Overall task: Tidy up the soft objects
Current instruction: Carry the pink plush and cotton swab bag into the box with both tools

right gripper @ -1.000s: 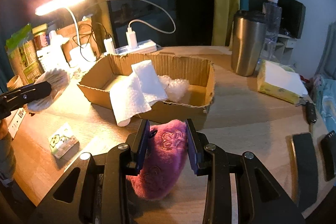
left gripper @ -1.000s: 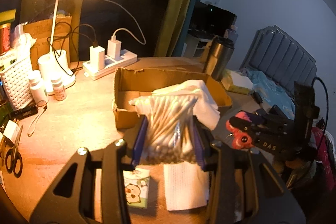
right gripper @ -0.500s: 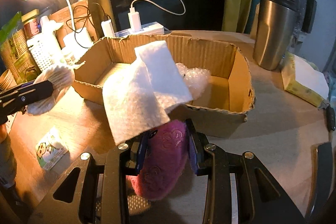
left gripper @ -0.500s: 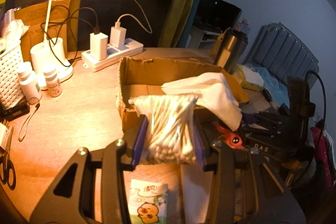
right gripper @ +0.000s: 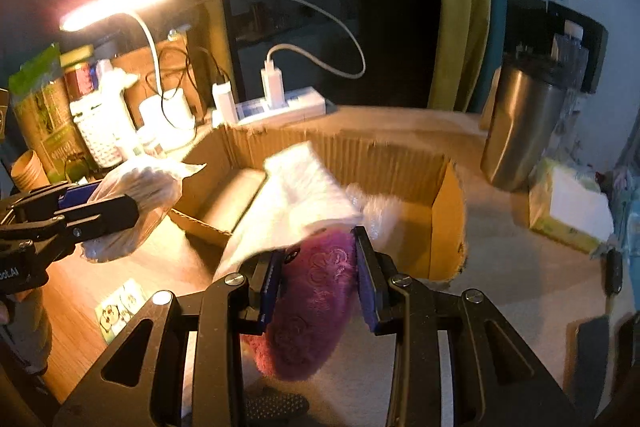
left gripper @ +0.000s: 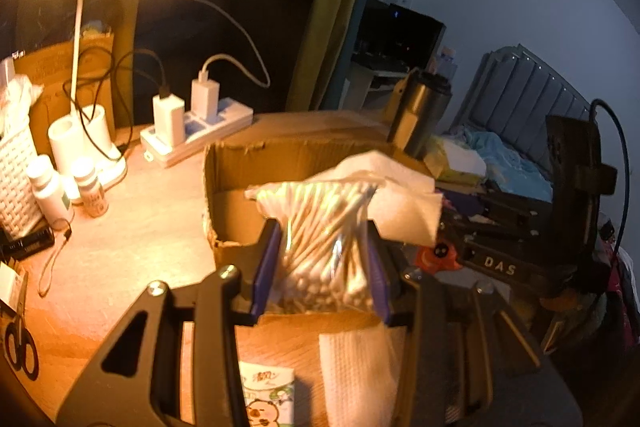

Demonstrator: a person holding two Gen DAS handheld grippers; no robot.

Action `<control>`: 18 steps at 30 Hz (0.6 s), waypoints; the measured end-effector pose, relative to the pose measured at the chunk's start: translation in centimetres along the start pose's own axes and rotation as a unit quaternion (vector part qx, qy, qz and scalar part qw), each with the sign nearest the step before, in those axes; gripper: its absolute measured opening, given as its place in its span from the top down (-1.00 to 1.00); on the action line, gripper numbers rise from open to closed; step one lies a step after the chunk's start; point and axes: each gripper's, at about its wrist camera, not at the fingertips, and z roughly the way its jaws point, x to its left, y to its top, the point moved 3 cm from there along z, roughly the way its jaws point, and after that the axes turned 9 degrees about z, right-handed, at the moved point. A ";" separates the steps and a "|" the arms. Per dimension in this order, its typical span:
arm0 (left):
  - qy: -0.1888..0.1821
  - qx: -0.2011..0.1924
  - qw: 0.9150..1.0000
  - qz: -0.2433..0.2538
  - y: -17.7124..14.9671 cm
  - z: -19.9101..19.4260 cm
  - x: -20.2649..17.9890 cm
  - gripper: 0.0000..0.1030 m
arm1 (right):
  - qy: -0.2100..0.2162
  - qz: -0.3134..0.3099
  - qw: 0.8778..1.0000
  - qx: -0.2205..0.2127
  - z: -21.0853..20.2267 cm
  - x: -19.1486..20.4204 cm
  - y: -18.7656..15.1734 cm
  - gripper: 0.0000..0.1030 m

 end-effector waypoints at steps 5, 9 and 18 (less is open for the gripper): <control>0.009 -0.021 1.000 0.005 2.0 -0.3 -0.1 0.19 | 0.016 -0.007 1.000 -0.019 -0.2 0.0 2.2 0.30; 0.013 -0.029 0.999 0.015 3.6 0.4 -0.2 0.19 | 0.028 -0.014 0.999 -0.031 0.4 0.3 3.8 0.30; 0.036 -0.011 0.999 0.020 4.6 3.7 0.9 0.19 | 0.059 -0.012 0.998 -0.024 3.4 0.8 5.6 0.30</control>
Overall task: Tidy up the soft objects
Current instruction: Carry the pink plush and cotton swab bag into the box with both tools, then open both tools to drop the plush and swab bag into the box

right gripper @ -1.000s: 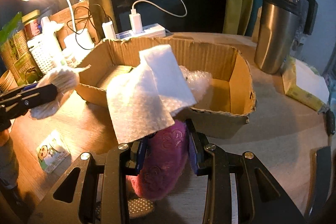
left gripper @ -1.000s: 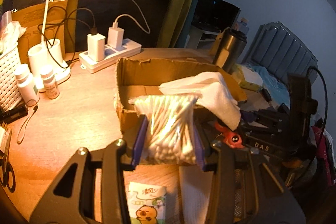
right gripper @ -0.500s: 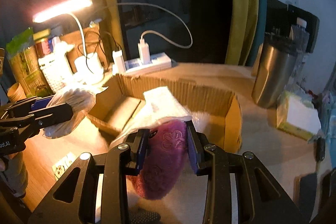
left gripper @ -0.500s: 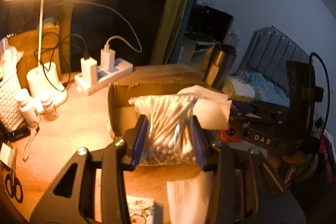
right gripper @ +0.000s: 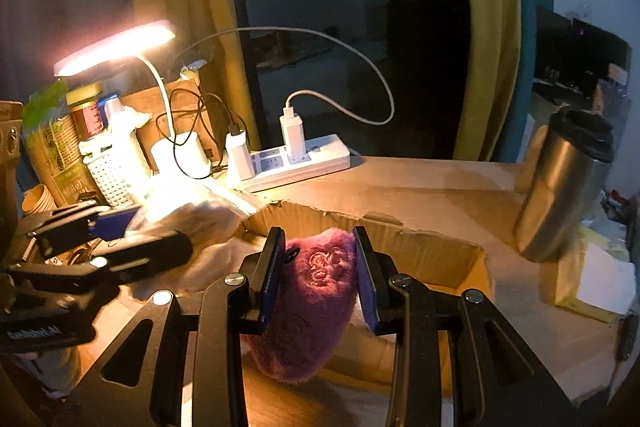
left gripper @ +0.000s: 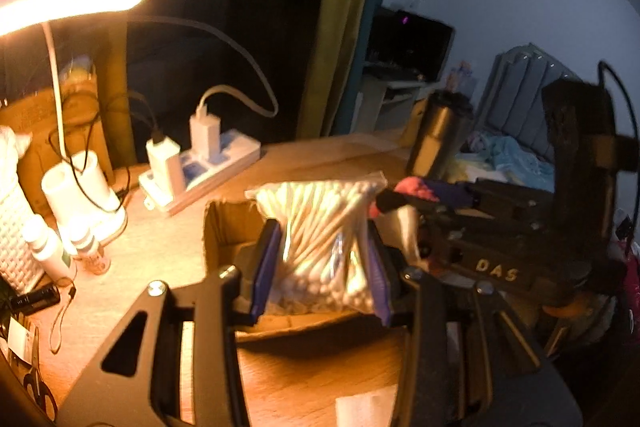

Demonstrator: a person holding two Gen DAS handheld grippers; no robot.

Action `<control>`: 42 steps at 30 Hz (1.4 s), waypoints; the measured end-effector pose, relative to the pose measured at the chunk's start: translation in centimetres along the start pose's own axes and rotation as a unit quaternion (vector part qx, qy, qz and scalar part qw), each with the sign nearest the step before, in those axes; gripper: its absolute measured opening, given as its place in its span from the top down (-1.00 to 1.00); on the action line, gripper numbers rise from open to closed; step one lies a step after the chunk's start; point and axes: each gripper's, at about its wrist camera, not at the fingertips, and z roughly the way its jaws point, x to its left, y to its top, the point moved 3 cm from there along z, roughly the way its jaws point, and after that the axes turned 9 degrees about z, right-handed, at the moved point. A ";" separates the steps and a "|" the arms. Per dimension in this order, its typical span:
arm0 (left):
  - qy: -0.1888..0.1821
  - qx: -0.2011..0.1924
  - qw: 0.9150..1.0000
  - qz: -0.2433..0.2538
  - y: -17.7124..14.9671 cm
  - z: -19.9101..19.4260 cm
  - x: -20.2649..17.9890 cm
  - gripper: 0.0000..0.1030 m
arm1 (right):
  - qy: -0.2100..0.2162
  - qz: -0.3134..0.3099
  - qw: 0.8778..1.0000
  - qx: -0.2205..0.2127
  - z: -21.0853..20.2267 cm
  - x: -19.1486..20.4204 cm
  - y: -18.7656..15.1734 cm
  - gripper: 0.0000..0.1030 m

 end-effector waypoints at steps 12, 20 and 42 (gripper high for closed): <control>0.025 0.071 0.997 -0.021 -2.7 3.4 2.4 0.10 | 0.010 0.003 0.998 0.061 5.4 1.2 -1.8 0.30; 0.022 0.063 0.997 -0.031 -2.7 2.1 3.1 -0.17 | -0.008 -0.004 0.996 0.093 7.7 1.4 -3.2 0.30; 0.030 0.037 0.998 -0.033 -3.5 -2.3 2.3 -0.37 | -0.031 0.022 0.999 0.039 1.4 1.3 -2.6 -0.19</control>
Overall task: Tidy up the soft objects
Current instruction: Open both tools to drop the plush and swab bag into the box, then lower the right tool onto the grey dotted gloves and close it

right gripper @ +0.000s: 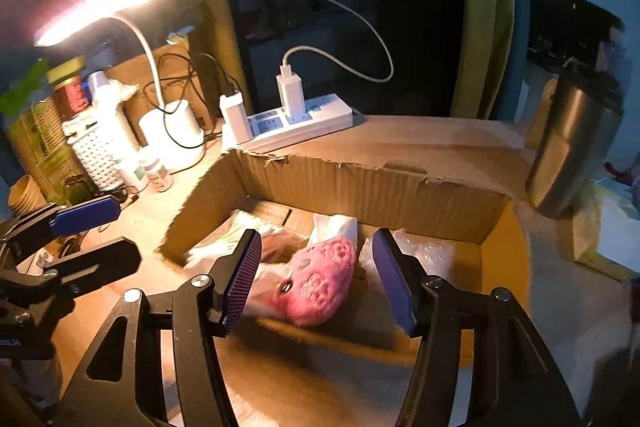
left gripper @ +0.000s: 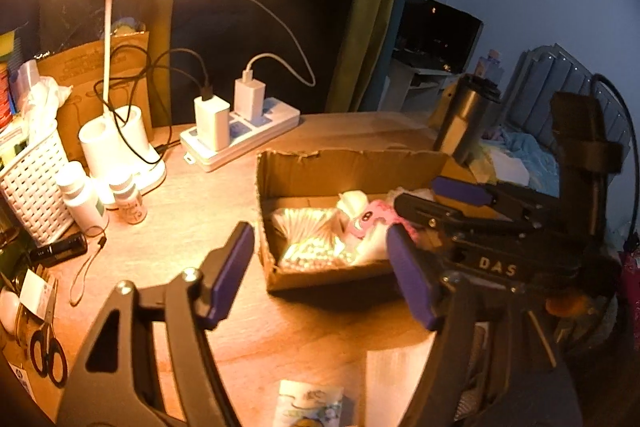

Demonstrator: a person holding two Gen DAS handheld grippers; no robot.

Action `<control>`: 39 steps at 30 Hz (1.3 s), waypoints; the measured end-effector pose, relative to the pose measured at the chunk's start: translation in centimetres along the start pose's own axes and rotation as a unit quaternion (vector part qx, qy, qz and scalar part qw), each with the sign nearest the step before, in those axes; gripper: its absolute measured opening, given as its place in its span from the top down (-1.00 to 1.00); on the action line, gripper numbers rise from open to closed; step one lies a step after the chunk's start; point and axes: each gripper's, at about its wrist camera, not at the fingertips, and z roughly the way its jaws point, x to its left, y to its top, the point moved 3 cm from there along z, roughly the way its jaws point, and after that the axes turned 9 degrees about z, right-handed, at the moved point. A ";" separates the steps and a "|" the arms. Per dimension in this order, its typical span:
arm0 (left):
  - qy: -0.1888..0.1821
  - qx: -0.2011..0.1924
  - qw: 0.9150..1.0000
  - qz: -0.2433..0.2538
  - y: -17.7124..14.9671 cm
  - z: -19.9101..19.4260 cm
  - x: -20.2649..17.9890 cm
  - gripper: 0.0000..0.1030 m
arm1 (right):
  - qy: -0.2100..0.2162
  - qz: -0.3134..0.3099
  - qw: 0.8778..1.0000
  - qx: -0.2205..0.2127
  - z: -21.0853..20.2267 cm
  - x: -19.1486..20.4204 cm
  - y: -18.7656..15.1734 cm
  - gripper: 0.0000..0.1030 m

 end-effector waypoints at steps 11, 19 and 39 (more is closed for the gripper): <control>-0.002 -0.016 1.000 -0.001 -1.1 -2.9 -1.3 -0.38 | -0.007 -0.003 1.000 -0.024 -5.1 0.7 -2.3 -0.19; -0.005 -0.014 1.000 -0.005 -2.8 -4.2 -2.0 -0.38 | -0.016 0.000 1.000 -0.026 -7.7 0.7 -4.9 -0.19; -0.014 -0.006 1.000 -0.004 -7.5 -6.8 -3.3 -0.38 | -0.031 0.008 0.999 -0.008 -10.0 1.2 -11.3 -0.19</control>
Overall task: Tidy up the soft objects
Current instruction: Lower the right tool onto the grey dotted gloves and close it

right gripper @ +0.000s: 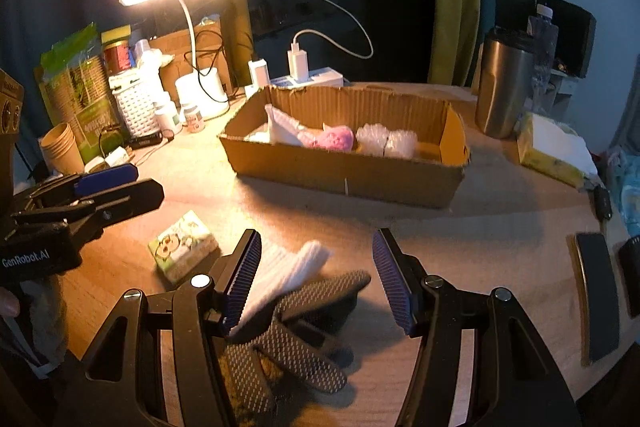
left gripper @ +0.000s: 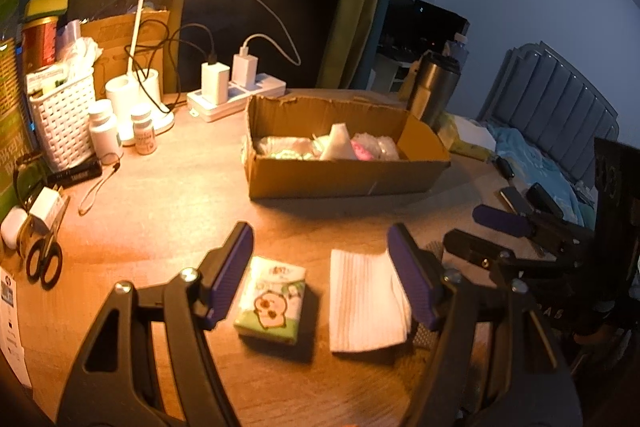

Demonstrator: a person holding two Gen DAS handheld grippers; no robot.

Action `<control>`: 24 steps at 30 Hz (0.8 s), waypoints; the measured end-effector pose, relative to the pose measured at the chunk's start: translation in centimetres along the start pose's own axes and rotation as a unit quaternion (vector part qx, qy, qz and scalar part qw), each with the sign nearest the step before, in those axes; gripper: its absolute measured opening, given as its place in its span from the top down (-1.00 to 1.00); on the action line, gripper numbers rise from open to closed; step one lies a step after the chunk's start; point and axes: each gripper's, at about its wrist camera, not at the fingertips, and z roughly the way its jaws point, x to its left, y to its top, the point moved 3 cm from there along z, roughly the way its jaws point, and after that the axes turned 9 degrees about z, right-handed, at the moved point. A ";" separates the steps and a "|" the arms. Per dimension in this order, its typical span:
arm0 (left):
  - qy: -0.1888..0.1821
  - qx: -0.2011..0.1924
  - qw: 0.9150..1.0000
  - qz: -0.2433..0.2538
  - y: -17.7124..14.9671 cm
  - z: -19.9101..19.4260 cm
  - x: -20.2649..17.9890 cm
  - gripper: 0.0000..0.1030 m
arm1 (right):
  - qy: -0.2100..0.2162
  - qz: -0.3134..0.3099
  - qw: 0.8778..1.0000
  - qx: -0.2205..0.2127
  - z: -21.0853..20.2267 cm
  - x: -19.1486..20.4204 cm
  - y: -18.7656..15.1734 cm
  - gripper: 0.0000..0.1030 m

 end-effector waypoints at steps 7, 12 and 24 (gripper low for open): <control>-0.002 0.009 1.000 -0.003 -1.9 -0.2 -0.1 -0.38 | -0.004 0.003 1.000 0.014 0.2 -0.1 -2.3 -0.19; -0.002 0.019 1.000 -0.006 -3.4 0.0 0.1 -0.38 | -0.007 0.006 1.000 0.028 0.8 -0.2 -3.7 -0.19; 0.001 0.038 0.999 -0.013 -4.8 1.2 0.8 -0.38 | 0.001 0.008 0.998 0.065 3.4 0.1 -5.4 -0.19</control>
